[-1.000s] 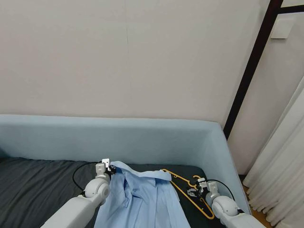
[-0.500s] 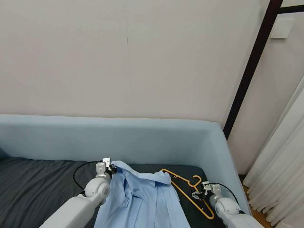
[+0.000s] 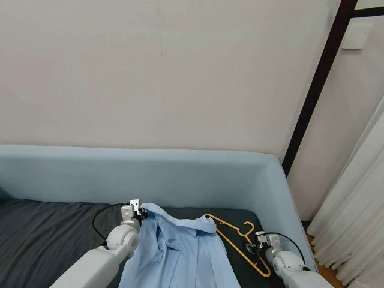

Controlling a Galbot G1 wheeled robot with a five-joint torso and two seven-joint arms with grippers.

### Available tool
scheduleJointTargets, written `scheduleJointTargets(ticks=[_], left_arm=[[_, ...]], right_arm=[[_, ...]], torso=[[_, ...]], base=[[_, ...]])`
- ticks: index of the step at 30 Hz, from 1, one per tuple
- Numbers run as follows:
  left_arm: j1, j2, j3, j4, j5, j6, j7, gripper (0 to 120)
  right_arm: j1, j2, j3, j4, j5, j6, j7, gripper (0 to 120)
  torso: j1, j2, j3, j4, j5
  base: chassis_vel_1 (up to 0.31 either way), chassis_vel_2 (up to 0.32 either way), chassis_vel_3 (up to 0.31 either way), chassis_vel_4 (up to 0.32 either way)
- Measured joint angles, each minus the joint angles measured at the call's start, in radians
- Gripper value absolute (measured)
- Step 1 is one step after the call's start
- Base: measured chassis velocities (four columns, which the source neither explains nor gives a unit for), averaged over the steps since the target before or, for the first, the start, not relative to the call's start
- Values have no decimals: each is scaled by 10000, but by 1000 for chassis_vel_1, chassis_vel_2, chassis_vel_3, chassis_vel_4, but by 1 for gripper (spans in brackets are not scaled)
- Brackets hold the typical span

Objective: Pick up the clothes from the sofa and hang them on the clothes hanger.

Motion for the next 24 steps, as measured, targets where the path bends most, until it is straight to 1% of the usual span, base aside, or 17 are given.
scheduleJointTargets(ticks=[1,4,5,6,7,8,9,20,22,24], left_arm=[[0,0,0,0,0,0,0,0],[0,-20,-1,-7,1,1,-1,0],[-1,-33,-1,-15,4,3,-1,0],[-1,-33,-1,-15,4,3,-1,0],[-1,-41,-1,-33,5,3,-1,0],[-1,-43,-1,-46,5,4,0,0],[1,-42,0,-67,5,4,-1,0],[17,-9,-18,-121,10,4,12,0],[17,2,-30,-133,30,3,18,0],[15,9,-30,-133,32,3,18,0]], right_arm=[[0,0,0,0,0,0,0,40],[-1,-35,-24,64,6,-12,26,26],[-4,-50,-35,73,3,21,39,19],[-4,-50,-35,73,3,21,39,19],[-10,-66,-45,87,0,50,62,16],[-15,-83,-53,102,-3,58,70,13],[-22,-116,-61,128,-2,65,90,7],[-105,-429,-136,516,-90,201,254,5],[-293,-732,-183,1075,-265,289,397,5],[-356,-833,-197,1264,-315,315,421,5]], torso=[[0,0,0,0,0],[0,0,0,-1,0],[0,0,0,0,0],[0,0,0,0,0],[0,0,0,-1,0],[0,0,0,-1,0],[0,0,0,-1,3],[0,0,1,0,2],[0,-1,1,-1,3],[0,-1,1,-1,3]], base=[[0,0,0,0],[0,0,0,0],[0,0,0,0],[0,0,0,0],[0,0,0,0],[0,0,0,0],[0,0,0,0],[0,0,0,0],[0,0,0,0],[0,0,0,0]])
